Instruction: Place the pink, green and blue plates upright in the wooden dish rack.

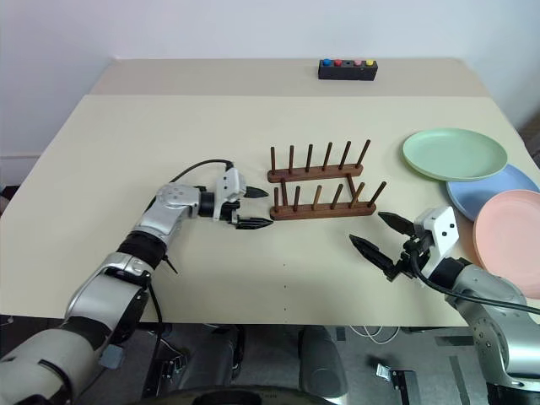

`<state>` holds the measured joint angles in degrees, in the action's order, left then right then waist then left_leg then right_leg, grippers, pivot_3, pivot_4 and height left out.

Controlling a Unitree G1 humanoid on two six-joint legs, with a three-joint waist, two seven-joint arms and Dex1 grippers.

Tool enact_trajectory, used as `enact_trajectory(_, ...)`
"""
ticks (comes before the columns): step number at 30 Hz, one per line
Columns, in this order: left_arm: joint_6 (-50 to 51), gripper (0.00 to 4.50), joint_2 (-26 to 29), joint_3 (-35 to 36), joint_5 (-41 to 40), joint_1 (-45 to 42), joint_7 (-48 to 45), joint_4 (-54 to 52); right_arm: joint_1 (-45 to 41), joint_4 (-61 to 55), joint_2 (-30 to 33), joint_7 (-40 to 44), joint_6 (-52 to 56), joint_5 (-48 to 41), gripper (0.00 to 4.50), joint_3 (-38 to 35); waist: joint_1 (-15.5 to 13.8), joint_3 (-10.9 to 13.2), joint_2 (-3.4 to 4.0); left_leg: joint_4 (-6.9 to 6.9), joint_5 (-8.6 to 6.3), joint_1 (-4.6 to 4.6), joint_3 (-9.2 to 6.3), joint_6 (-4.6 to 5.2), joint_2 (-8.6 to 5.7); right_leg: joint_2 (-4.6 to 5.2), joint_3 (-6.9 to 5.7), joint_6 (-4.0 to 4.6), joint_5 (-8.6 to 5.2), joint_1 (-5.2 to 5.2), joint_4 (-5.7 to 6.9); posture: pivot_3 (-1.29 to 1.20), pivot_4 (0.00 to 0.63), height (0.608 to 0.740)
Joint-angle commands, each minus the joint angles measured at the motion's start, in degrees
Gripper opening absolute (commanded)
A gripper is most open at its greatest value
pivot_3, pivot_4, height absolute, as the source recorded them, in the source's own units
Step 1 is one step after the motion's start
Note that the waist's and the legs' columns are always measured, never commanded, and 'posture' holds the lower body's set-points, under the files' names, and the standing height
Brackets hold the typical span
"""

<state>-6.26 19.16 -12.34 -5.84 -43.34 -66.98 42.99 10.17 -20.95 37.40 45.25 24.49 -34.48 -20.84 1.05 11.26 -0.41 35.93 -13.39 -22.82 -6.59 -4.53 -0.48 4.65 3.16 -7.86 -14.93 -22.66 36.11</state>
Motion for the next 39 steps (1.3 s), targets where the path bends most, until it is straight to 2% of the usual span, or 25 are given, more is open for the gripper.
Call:
enact_trajectory(1,4.04,3.67,1.89,1.93,-1.78,3.47,0.14,-7.25,-1.10,-0.44,0.90,-0.62,-0.18,0.89,4.50,-0.06,-0.20,0.00,0.00,0.00,0.00,0.00,-0.01,0.00,0.00,0.00,0.00,0.00,0.00,0.00,0.00,0.00,0.150,0.734)
enact_trajectory(2,6.60,3.41,3.81,2.72,-2.95,7.63,-0.04,-13.06,-1.49,0.14,1.40,-0.82,0.08,1.88,3.97,0.66,-0.04,-0.01,0.01,0.02,0.00,-0.02,-0.01,0.00,0.00,0.00,-0.01,-0.01,0.01,0.00,0.00,0.00,0.150,0.734)
enact_trajectory(3,8.74,3.17,5.23,3.29,-3.80,10.78,-0.07,-17.64,-1.79,0.54,1.73,-0.93,0.28,2.61,3.71,1.18,0.19,-0.01,0.03,0.03,0.00,-0.02,0.00,0.00,0.00,0.01,0.01,-0.02,0.01,0.01,-0.01,0.00,0.150,0.734)
enact_trajectory(5,12.67,2.44,6.62,3.09,-5.03,16.23,0.54,-26.71,-2.38,1.91,2.59,-1.59,0.41,5.05,2.75,2.43,0.24,-0.01,0.03,-0.03,0.00,0.04,0.03,0.00,0.04,0.01,0.04,0.00,0.00,0.00,0.00,0.00,0.150,0.734)
enact_trajectory(10,19.50,0.00,5.75,0.43,-5.32,21.07,4.00,-38.27,-2.68,3.20,4.11,-0.74,1.07,6.79,0.18,3.76,-0.77,-0.01,0.03,0.12,0.00,0.10,-0.01,0.00,0.02,0.01,0.00,0.21,-0.10,0.16,0.02,0.00,0.150,0.734)
enact_trajectory(15,22.14,0.00,0.91,-3.33,-3.22,20.88,9.41,-40.64,-5.04,8.32,5.65,-2.25,-0.68,12.89,0.08,6.75,-0.41,-0.01,0.00,0.22,0.00,0.10,0.02,0.00,-0.02,0.05,0.01,0.24,-0.11,0.26,-0.08,0.00,0.150,0.734)
enact_trajectory(24,18.71,0.00,-4.57,-4.84,1.93,17.50,19.43,-34.05,-12.02,15.49,3.31,-5.41,-5.13,20.73,0.08,12.38,-0.14,-0.02,0.01,0.12,0.00,0.19,0.02,0.00,0.00,0.00,0.01,0.05,-0.01,0.20,0.01,0.00,0.150,0.734)
enact_trajectory(30,16.49,0.00,-5.58,-3.40,2.86,16.28,22.94,-30.73,-17.03,20.74,0.98,-6.67,-8.47,23.62,0.08,14.88,-0.15,-0.02,0.02,0.13,0.00,0.21,0.02,0.00,0.00,0.00,0.01,0.03,0.01,0.24,0.01,0.00,0.150,0.734)
enact_trajectory(39,13.80,0.00,-5.81,-1.85,3.88,15.34,28.03,-26.93,-19.39,25.62,-0.46,-6.58,-12.79,25.42,0.08,15.56,-0.06,-0.03,0.02,0.13,0.01,0.33,0.02,0.00,0.00,0.00,0.01,0.01,0.02,0.34,0.02,0.00,0.150,0.734)
